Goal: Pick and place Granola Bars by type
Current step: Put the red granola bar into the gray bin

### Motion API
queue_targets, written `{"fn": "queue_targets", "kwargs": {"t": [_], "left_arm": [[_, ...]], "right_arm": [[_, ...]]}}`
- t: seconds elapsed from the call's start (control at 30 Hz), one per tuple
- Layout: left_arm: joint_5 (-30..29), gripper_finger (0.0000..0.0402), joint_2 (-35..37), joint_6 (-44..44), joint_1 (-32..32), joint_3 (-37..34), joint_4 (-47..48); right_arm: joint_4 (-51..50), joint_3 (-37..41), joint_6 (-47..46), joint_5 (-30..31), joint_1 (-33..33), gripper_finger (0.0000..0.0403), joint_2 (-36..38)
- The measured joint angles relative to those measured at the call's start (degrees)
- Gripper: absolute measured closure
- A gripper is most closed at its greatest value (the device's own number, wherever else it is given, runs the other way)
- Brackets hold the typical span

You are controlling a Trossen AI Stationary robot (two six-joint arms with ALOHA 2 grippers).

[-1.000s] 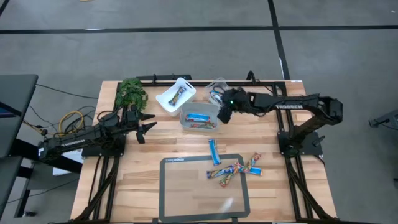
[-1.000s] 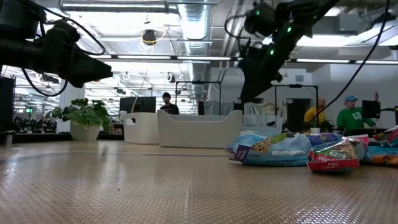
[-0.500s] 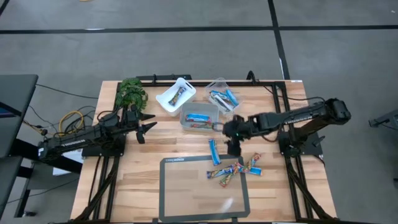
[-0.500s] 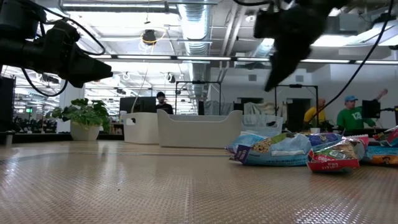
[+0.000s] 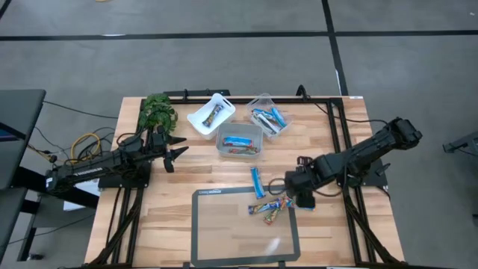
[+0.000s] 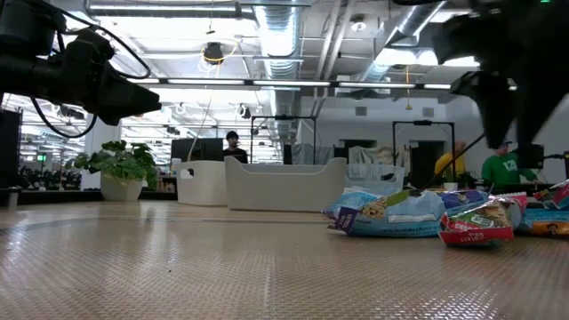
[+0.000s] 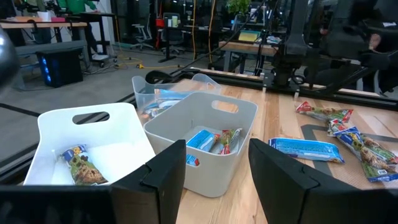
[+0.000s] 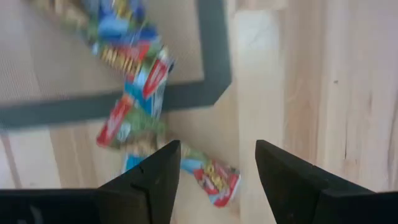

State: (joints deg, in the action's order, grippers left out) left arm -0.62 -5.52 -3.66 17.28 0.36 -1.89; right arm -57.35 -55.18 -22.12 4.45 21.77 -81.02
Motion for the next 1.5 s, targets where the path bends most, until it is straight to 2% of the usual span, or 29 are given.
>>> {"fn": "queue_targets", "kwargs": {"t": [0.23,0.57,0.67,0.83,1.2,1.5], "left_arm": [[0.02,0.0233,0.00,-0.02,0.00,0.00,0.00],[0.00,0.0233,0.00,-0.02,-0.02,0.00,0.00],[0.02,0.0233,0.00,-0.02,0.00,0.00,0.00],[0.02,0.0233,0.00,-0.02,0.00,0.00,0.00],[0.02,0.0233,0.00,-0.02,0.00,0.00,0.00],[0.02,0.0233,0.00,-0.02,0.00,0.00,0.01]], "right_arm": [[-0.46,4.12,5.23,0.00,5.63,0.0209,0.01],[6.70,8.42,16.74,0.26,9.18,0.0211,-0.02],[8.13,9.49,19.54,1.95,9.32,0.0213,-0.02],[10.95,11.48,20.94,4.79,9.23,0.0216,-0.02],[15.19,14.99,22.68,4.06,9.28,0.0218,-0.17],[19.77,15.78,24.17,3.05,9.28,0.0229,-4.55]]}}
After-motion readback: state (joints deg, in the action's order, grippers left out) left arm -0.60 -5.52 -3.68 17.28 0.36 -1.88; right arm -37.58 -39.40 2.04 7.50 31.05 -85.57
